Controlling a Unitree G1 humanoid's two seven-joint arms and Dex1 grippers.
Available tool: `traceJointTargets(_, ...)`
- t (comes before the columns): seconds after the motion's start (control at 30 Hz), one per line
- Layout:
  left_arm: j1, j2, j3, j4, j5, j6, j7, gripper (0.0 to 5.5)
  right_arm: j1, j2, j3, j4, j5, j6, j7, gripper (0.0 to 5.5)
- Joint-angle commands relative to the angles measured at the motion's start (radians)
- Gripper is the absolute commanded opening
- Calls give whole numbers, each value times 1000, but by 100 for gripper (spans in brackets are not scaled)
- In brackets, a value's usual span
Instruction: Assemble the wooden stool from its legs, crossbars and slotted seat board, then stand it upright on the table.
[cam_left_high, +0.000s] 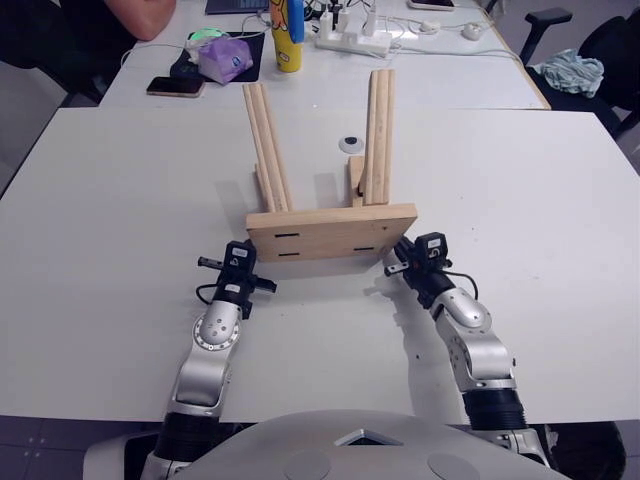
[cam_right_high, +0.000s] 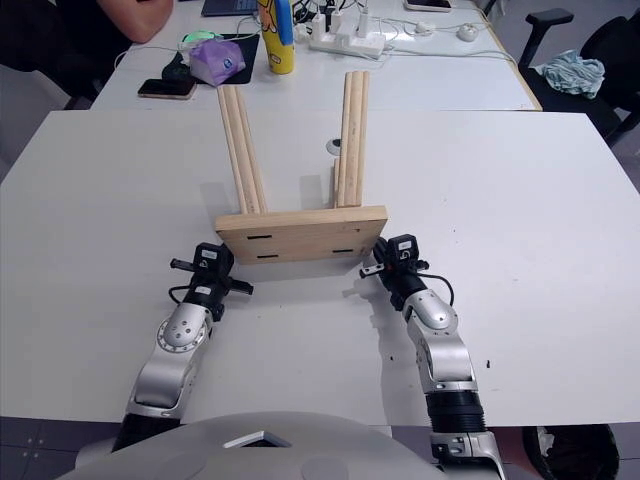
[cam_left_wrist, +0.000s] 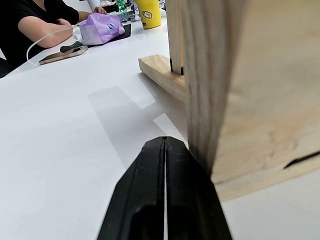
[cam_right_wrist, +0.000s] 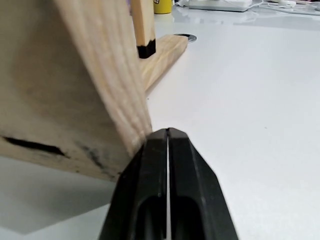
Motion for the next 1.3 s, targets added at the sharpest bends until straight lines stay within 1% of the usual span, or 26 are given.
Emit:
traceJointTargets(0.03, 8, -8, -28, 19, 10, -4, -16, 4, -15, 10, 23, 17, -11, 4, 4, 0)
traceJointTargets(0.27, -13, -14, -71, 58, 23, 3, -39, 4, -19, 12, 45, 28, -17, 10, 9, 0)
traceJointTargets(0.6, -42, -27, -90, 55, -1, 20, -73, 4, -36, 25, 84, 4, 0, 53, 42, 0)
traceJointTargets(0.83, -63, -32, -98, -65, -41, 72, -91, 4, -55, 17, 70, -113, 46, 133, 52, 0)
traceJointTargets(1.13, -141, -37, -57, -188, -84, 188, -91, 4, -183, 13, 48, -240, 119, 295, 52, 0)
traceJointTargets(1.3, -218, -36, -9, -282, -110, 273, -84, 4, -232, 20, 18, -313, 141, 364, 32, 0)
